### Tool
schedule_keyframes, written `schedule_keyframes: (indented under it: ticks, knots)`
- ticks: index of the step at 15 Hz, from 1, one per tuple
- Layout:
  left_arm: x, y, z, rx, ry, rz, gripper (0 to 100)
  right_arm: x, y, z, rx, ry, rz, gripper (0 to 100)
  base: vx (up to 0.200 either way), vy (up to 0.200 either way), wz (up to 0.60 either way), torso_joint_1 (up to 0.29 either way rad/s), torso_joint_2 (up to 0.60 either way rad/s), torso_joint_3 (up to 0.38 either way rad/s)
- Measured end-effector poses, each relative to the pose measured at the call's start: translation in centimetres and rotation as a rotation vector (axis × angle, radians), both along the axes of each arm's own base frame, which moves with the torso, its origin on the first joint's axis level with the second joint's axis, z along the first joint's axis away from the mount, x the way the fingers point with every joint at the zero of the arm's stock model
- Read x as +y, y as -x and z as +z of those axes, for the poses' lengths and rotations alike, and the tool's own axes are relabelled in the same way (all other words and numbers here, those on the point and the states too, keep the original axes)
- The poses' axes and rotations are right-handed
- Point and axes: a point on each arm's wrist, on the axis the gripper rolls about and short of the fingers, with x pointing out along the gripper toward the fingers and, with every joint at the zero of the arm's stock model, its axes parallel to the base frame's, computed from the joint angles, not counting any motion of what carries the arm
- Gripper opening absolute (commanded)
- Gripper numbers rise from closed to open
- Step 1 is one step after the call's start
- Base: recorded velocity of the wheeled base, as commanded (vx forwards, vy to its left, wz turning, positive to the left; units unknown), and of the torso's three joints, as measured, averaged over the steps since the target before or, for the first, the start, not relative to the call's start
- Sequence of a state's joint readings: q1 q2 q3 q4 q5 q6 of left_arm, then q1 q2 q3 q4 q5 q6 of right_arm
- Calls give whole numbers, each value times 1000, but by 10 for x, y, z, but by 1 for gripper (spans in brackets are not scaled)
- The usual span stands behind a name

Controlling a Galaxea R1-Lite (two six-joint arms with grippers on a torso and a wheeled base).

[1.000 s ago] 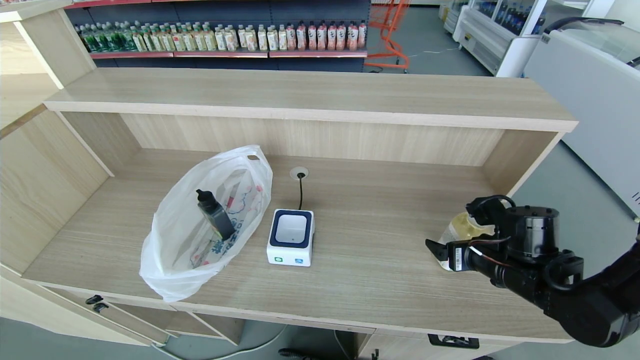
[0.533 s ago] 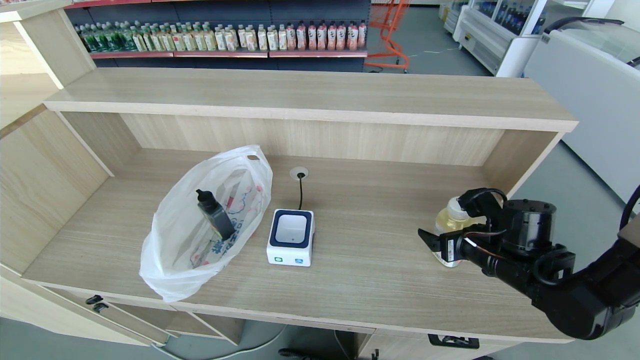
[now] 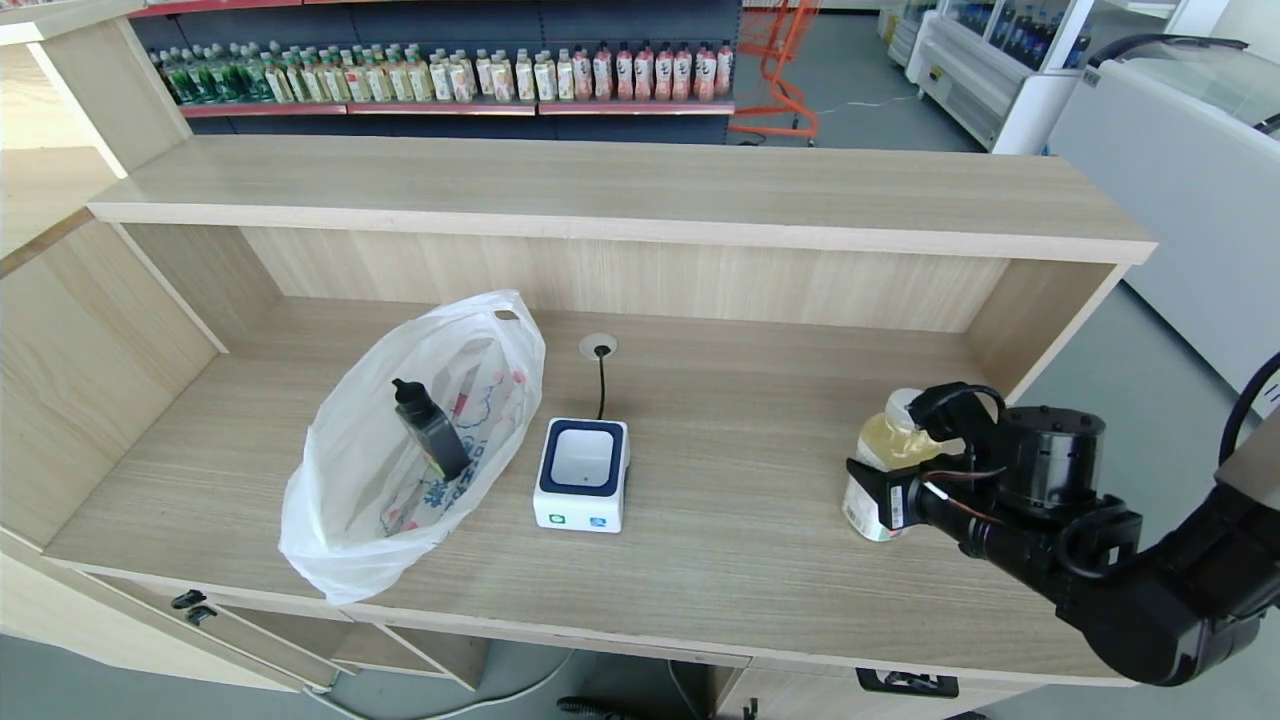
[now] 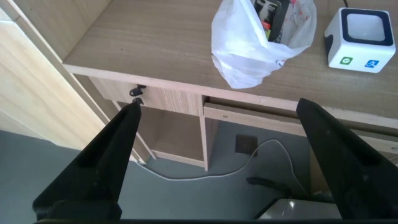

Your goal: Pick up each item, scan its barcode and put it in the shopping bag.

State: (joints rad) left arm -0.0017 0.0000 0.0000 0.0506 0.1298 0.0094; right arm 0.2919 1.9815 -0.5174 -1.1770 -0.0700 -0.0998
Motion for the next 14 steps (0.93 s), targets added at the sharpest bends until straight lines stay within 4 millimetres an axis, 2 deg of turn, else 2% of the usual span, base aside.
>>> schedule_keyframes:
  ticks: [3,6,8,11,14]
  knots:
    - [0,0,0,0,0,0,100,1,5,0,2,-8,8,0,0,0,0,0,0,0]
    - [0,0,0,0,0,0,100,-1,18,17,-14,-94,105,0,0,0,0,0,0,0]
    - [0,0,0,0,0,0,100,-6,35,36,-25,-179,270,0,0,0,0,0,0,0]
    - [0,0,0,0,0,1,100,-10,66,75,30,-414,563,0,0,0,0,0,0,0]
    - [0,0,0,0,0,0,100,8,87,107,145,-549,673,0,0,0,0,0,0,0]
